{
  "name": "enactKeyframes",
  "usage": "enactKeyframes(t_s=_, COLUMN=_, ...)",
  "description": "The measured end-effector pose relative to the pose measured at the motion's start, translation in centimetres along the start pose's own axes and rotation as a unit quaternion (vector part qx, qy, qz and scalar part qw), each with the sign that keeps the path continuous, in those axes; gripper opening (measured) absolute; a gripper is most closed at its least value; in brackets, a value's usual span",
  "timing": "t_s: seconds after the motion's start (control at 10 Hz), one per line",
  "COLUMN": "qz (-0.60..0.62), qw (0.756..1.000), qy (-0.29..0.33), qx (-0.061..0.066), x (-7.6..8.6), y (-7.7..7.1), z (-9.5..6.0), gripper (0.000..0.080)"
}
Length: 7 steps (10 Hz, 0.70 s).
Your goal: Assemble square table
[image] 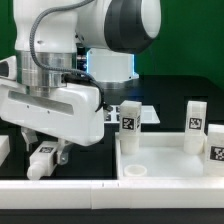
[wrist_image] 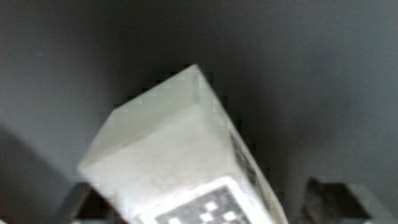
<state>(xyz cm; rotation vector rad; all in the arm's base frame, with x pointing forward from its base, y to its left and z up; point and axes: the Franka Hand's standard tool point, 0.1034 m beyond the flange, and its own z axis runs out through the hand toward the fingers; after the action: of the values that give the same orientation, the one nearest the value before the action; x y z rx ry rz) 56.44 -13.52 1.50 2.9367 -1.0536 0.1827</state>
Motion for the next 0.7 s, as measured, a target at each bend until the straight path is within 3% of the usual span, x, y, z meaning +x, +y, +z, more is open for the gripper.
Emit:
enactKeyframes(t_s=0.1, qz=0.0, qw=1.0, qy=0.0, qx=0.0, x=0.0, y=0.0, z=0.0, gripper=0.0313)
enactKeyframes(t_s=0.4, qz=0.028, qw=1.0, qy=0.002, qx=0.0, x=0.2, y=0.1, z=-0.3, gripper=0.0281)
enactKeyframes(t_s=0.5, qz=0.07, qw=0.998, qy=0.006, qx=0.001, x=0.3, y=0.5, z=-1.1, gripper=0.0282)
enactKeyframes(t_s=0.7, qz=0.203, qw=0.979, qy=-0.001, qx=-0.002, x=-1.4, y=2.2, z=-1.7, gripper=0.0282)
